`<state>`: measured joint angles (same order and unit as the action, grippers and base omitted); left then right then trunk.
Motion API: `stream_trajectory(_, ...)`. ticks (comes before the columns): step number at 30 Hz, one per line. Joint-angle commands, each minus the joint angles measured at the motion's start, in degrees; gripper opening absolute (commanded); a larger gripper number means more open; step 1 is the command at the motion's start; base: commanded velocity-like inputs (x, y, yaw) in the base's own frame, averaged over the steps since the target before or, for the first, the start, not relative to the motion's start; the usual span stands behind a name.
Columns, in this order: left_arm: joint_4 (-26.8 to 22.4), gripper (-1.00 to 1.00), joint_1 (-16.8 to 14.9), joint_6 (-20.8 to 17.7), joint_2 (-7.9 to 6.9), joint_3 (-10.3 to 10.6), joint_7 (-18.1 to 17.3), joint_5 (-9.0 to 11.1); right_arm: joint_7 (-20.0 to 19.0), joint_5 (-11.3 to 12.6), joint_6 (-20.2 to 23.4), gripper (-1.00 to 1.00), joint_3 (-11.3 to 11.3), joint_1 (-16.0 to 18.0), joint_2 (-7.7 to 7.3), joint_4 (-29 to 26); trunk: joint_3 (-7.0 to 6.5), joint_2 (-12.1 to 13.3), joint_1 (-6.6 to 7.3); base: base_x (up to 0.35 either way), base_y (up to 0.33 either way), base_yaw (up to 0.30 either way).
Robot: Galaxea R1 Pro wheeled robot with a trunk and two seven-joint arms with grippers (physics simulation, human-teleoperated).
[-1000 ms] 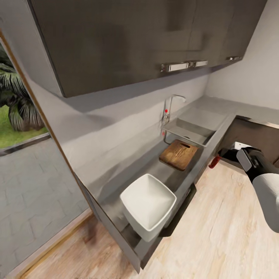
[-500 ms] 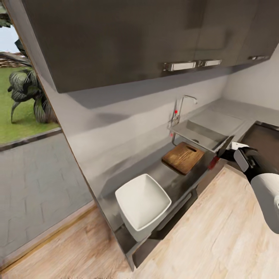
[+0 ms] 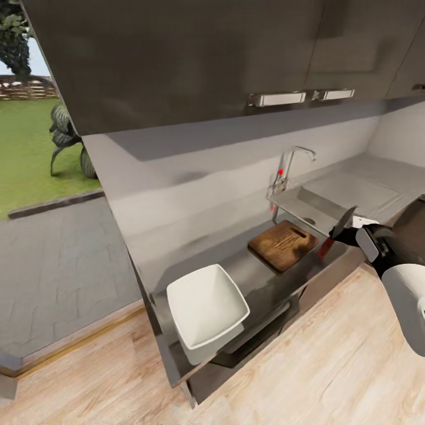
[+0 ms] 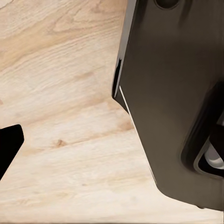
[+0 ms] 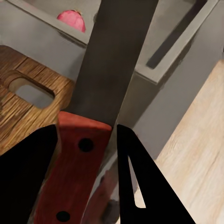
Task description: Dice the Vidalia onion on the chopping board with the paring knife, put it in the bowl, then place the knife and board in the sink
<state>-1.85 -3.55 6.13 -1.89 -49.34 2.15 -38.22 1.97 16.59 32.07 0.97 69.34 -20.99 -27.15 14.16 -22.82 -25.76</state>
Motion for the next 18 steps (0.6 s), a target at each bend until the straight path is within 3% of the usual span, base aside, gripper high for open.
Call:
stream_trajectory(1, 0.1, 1.00, -0.1, 0.2, -0.03, -0.4, 0.2, -0.6, 0.2, 0.5, 0.3, -1.00, 0.1, 0.0, -0.02, -0.1, 0.13, -0.1, -0.03, 0.000, -0.314, 0.218)
stream_trajectory(18, 0.1, 1.00, -0.1, 0.3, -0.01, -0.4, 0.2, -0.6, 0.2, 0.5, 0.3, -1.00, 0.1, 0.0, 0.01, -0.1, 0.62, -0.1, -0.03, -0.008, -0.314, 0.210)
